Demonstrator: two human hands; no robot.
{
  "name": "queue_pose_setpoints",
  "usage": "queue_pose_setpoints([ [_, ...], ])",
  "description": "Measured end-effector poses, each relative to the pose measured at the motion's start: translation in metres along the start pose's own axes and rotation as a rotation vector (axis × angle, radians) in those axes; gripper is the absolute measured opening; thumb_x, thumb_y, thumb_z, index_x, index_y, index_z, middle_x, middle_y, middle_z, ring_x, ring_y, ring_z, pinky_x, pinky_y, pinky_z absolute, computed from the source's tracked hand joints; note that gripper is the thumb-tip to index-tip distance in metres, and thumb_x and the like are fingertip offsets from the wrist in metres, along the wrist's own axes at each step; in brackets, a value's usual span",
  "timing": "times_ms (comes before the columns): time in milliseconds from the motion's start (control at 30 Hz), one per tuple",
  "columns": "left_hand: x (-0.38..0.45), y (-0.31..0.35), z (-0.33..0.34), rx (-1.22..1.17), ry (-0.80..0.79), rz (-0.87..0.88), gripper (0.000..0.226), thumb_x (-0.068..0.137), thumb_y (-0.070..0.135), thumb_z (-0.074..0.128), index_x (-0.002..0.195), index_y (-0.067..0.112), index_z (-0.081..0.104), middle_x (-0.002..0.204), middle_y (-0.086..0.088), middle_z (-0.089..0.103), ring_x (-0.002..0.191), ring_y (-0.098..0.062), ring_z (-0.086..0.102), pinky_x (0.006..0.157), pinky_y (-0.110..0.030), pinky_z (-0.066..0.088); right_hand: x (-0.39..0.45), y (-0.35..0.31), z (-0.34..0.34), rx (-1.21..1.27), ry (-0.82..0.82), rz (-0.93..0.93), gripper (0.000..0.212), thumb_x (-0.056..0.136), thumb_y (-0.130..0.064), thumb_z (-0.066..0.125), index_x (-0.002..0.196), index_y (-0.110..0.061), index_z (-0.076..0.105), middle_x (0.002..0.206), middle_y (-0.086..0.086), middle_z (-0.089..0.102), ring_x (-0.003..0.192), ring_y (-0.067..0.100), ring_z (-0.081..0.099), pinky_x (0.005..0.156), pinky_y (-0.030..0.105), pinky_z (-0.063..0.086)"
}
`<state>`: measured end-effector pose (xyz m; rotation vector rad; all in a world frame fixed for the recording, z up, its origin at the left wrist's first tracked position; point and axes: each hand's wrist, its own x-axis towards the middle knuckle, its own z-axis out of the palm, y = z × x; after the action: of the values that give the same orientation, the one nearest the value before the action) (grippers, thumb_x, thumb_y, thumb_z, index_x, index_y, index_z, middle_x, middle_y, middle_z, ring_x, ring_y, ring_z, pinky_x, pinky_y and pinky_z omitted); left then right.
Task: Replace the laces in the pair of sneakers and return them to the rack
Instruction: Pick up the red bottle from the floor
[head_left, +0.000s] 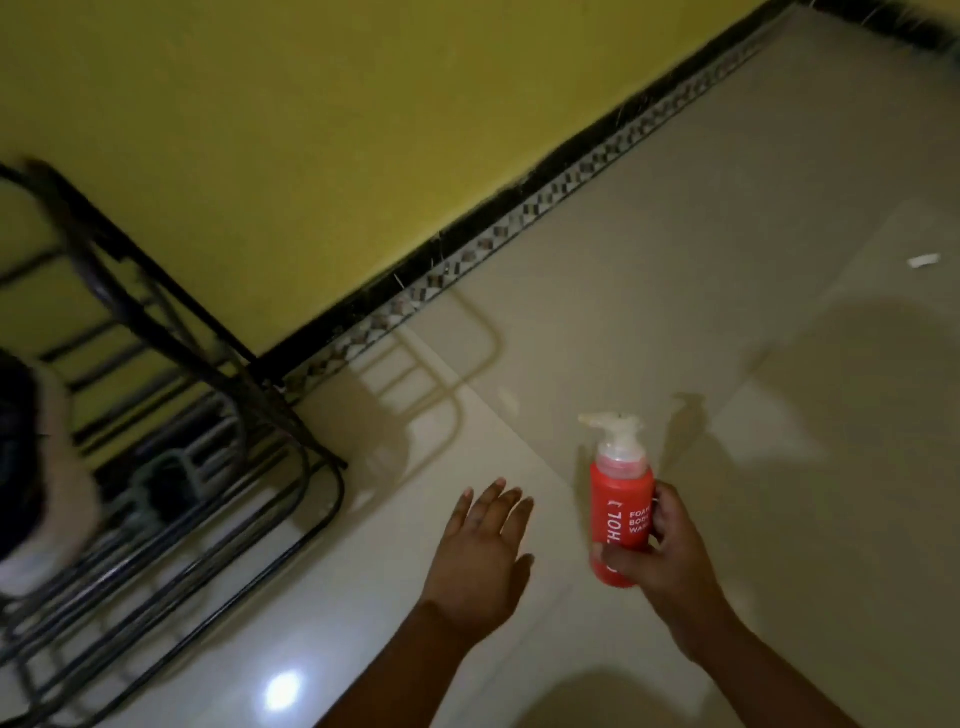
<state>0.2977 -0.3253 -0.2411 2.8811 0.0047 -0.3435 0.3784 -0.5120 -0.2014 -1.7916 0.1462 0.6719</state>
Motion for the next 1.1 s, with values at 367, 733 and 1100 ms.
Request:
queue_pose_setpoints([
  [367,-0.140,0.088,-0.352,-0.154,0.190,-0.211,0.058,0.096,0.045,0.034,0.148,0.023,0.021,0.153,0.003,0.028,0.142,-0.015,0.020,0.117,-0.030,0.004,-0.220,-0.289,-0.039,-0.088,-0.104,-0.109,0.053,0.059,-0.012,0.081,0.101,-0.033,0.057,0.102,-0.005,0.067,0.094,0.014,0.064,0.079,0.030,0.050],
  [733,-0.174,0.123,-0.457,-0.123,0.494,-0.326,0.056,0.092,0.037,0.051,0.143,0.017,0.038,0.145,-0.001,0.043,0.138,-0.019,0.033,0.114,-0.032,0.011,-0.280,-0.395,-0.062,-0.122,-0.140,-0.368,0.062,0.063,-0.005,0.083,0.106,-0.037,0.052,0.104,-0.010,0.064,0.097,0.008,0.061,0.080,0.027,0.048],
  [1100,-0.169,0.040,-0.511,-0.109,0.590,-0.468,0.059,0.084,0.035,0.059,0.136,0.013,0.046,0.136,-0.004,0.053,0.131,-0.022,0.044,0.110,-0.038,0.026,-0.245,-0.470,0.021,-0.172,-0.270,-0.460,0.067,0.063,-0.007,0.083,0.116,-0.033,0.053,0.107,-0.006,0.066,0.099,0.011,0.062,0.086,0.034,0.051],
])
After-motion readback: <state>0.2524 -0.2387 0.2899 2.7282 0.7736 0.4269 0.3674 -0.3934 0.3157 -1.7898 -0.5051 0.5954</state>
